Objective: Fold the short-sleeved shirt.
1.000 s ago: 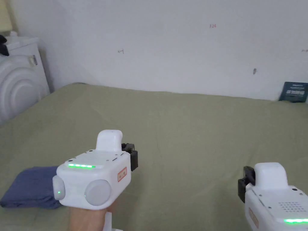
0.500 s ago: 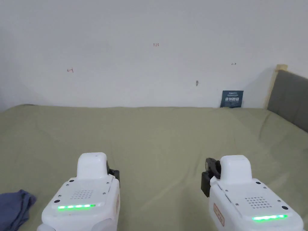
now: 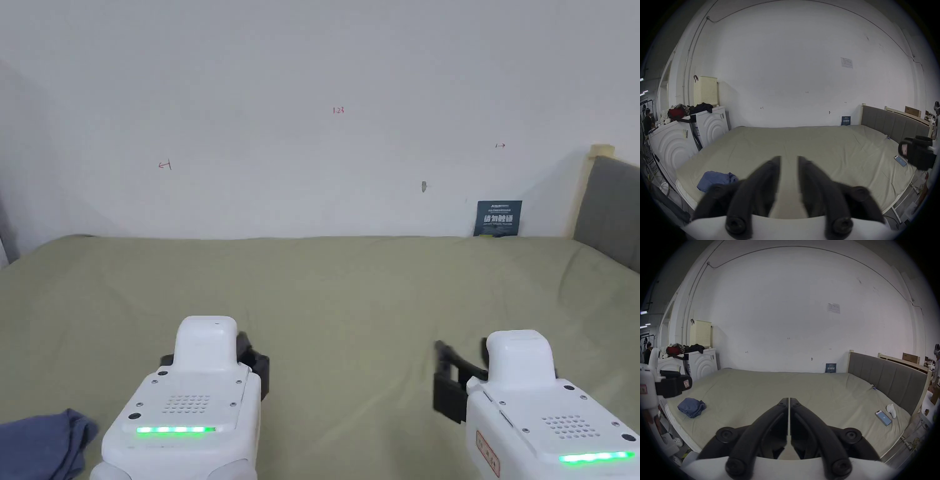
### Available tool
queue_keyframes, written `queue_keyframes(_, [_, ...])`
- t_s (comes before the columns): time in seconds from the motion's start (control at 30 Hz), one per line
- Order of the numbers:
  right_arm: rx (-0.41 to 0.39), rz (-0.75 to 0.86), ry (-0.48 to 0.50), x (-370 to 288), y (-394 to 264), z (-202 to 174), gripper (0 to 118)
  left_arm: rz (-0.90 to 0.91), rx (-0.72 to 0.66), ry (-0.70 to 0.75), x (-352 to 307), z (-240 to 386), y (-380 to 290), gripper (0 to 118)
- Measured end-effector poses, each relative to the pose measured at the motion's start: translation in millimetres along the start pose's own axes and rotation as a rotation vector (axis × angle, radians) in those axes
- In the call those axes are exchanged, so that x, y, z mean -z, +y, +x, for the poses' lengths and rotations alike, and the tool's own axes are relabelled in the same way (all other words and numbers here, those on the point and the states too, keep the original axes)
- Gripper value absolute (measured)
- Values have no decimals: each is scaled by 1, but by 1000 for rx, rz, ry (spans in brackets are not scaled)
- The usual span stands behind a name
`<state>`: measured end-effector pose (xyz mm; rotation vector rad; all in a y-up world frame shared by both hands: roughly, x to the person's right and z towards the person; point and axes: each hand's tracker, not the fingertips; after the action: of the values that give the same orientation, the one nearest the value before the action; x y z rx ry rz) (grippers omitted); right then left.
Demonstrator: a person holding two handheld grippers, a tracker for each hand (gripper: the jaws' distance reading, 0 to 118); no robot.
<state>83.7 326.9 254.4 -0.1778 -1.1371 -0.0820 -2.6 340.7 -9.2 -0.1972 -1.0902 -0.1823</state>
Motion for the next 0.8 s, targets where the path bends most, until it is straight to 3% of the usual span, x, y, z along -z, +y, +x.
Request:
queue_keyframes(0.03, [-1,-1,-6,2,-1,0,118,5,6,12,1,-1,2,106])
queue_keyframes(0.07, [-3,8,-20,2,-3,0,118,-4,14,32,3,0,4,118])
queue_keyframes(0.1, [7,71,-19,-1,-6,1,118,-17,19,37,5,1,6,118])
queue_keyframes(0.23, [5,26,-26,7,-17,5,118,19,79,36,2,1,9,118])
queue_keyframes(0.6, [-9,12,-1,4,-2,2,118,-24,-5,-71,-11,-5,15,118])
queue_keyframes(0.7, [-5,20,4,1,2,1,118,-9,-73,-174,-12,-8,14,118])
queue_keyframes(0.8, [0,21,11,-1,5,1,118,8,-114,-89,-18,-10,17,118])
